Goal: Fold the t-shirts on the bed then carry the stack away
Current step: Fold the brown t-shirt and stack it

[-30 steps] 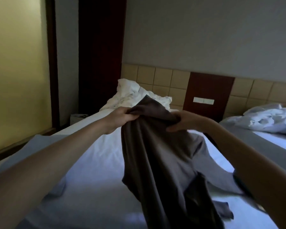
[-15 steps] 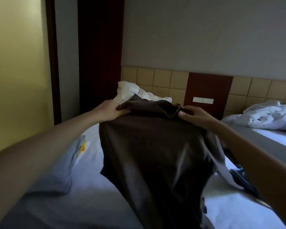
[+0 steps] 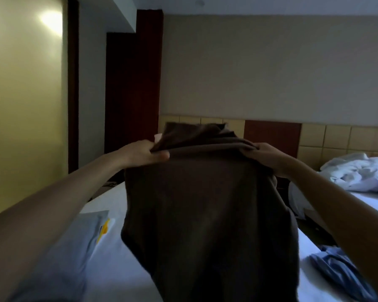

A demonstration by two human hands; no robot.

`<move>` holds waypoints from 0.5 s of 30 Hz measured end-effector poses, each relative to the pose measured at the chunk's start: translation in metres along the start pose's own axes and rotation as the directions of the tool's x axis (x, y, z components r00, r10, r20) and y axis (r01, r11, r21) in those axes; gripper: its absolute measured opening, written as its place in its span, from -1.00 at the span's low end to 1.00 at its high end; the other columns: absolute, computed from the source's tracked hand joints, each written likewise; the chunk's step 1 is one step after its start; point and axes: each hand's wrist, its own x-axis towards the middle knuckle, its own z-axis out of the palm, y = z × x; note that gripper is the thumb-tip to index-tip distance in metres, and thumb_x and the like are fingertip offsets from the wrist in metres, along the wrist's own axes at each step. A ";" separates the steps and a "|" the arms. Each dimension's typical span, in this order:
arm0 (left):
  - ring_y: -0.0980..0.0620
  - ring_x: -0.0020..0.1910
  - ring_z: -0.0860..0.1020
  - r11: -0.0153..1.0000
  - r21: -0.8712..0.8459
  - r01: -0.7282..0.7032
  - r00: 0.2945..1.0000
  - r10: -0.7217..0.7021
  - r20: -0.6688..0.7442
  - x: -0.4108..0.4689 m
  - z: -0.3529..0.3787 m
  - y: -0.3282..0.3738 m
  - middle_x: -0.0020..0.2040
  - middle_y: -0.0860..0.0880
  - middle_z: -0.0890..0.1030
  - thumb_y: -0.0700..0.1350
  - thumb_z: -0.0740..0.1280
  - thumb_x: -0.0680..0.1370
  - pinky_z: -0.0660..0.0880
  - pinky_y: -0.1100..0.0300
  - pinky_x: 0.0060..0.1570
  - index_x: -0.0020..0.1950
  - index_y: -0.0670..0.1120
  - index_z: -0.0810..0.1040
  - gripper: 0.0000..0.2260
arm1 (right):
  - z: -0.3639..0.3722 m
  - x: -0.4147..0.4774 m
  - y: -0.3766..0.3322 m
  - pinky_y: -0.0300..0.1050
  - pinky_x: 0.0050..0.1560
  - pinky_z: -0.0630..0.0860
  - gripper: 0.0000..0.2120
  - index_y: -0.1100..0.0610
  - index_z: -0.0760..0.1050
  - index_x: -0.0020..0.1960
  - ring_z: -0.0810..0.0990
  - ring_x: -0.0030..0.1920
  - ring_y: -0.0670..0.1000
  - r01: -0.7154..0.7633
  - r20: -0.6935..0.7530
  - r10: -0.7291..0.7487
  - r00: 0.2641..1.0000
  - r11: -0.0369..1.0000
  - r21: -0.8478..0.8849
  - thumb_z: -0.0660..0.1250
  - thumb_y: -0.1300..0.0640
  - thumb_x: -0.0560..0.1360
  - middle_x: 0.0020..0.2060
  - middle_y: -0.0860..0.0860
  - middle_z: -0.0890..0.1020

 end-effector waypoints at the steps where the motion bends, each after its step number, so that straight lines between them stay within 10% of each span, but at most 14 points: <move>1: 0.09 -0.14 0.55 0.978 0.210 0.013 0.993 -0.037 0.112 -0.001 0.003 -0.005 -0.13 0.10 0.56 0.46 0.24 0.32 0.50 0.17 -0.07 -0.13 0.08 0.49 -0.53 | 0.001 -0.005 0.000 -0.11 0.02 0.51 -0.79 -0.02 0.51 -0.08 0.59 -0.07 0.00 0.018 0.089 -0.006 0.996 0.990 -0.141 0.31 -0.14 0.43 -0.08 0.01 0.62; 4: 0.08 -0.18 0.53 0.880 0.474 0.037 0.987 -0.105 0.117 0.001 0.007 -0.005 -0.20 0.09 0.55 0.24 0.41 0.39 0.49 0.11 -0.09 -0.20 0.09 0.49 -0.75 | 0.014 -0.007 0.003 -0.24 -0.15 0.45 -0.77 -0.04 0.44 -0.13 0.54 -0.17 -0.08 0.053 0.182 0.123 0.975 0.671 -0.739 0.40 -0.15 0.40 -0.20 -0.09 0.55; 7: 0.02 -0.28 0.53 0.973 0.218 0.076 0.978 -0.030 -0.204 0.010 -0.007 0.007 -0.32 0.00 0.53 0.00 0.38 0.50 0.41 0.16 -0.28 -0.34 0.00 0.49 -0.77 | 0.016 0.006 -0.004 -0.14 -0.22 0.44 -0.71 0.07 0.48 -0.02 0.54 -0.18 0.03 -0.015 -0.050 -0.072 0.996 0.421 -0.907 0.33 -0.15 0.47 -0.25 -0.03 0.52; 12: 0.11 -0.20 0.52 0.883 -0.441 -0.162 0.863 -0.090 -0.497 0.029 -0.029 0.032 -0.23 0.04 0.54 -0.14 0.30 0.56 0.41 0.37 -0.28 -0.23 -0.02 0.50 -0.83 | -0.009 0.033 -0.034 -0.10 -0.21 0.38 -0.82 0.21 0.57 0.05 0.58 -0.09 0.20 0.032 -0.331 -0.333 0.883 0.746 -0.665 0.27 0.23 0.49 -0.10 0.23 0.62; 15: 0.09 -0.22 0.51 0.981 -0.182 -0.068 0.934 -0.001 -0.356 0.026 -0.019 0.021 -0.26 0.06 0.52 -0.14 0.31 0.55 0.37 0.46 -0.40 -0.19 -0.07 0.54 -0.88 | -0.007 0.038 -0.024 -0.07 -0.18 0.40 -0.79 0.32 0.56 0.08 0.56 -0.11 0.14 0.059 -0.251 -0.234 0.939 0.832 -0.552 0.28 0.26 0.50 -0.12 0.24 0.61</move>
